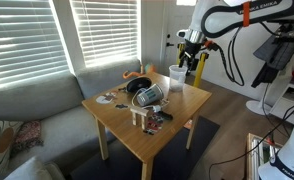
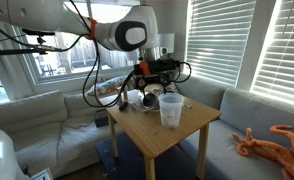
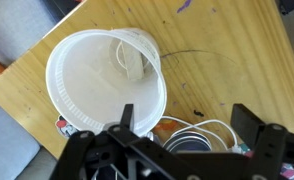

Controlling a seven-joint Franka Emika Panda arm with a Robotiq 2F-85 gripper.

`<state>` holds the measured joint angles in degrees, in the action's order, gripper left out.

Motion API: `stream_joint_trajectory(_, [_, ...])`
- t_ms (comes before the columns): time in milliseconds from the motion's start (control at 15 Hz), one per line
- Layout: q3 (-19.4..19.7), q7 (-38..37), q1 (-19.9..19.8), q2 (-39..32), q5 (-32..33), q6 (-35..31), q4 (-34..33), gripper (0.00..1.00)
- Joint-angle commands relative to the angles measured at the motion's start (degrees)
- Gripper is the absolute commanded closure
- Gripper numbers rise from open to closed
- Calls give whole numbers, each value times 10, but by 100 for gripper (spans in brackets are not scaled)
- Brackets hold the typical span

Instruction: Pour the content in the clear frost cold cup onto the table

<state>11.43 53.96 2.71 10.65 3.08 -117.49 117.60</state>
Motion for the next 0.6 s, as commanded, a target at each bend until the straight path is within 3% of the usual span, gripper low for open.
stream_joint_trajectory(0, [-11,30,-19,-35,-24,10,-34,27])
stream_joint_trajectory(533, [-26,20,-37,-67,-14,27,-45,85])
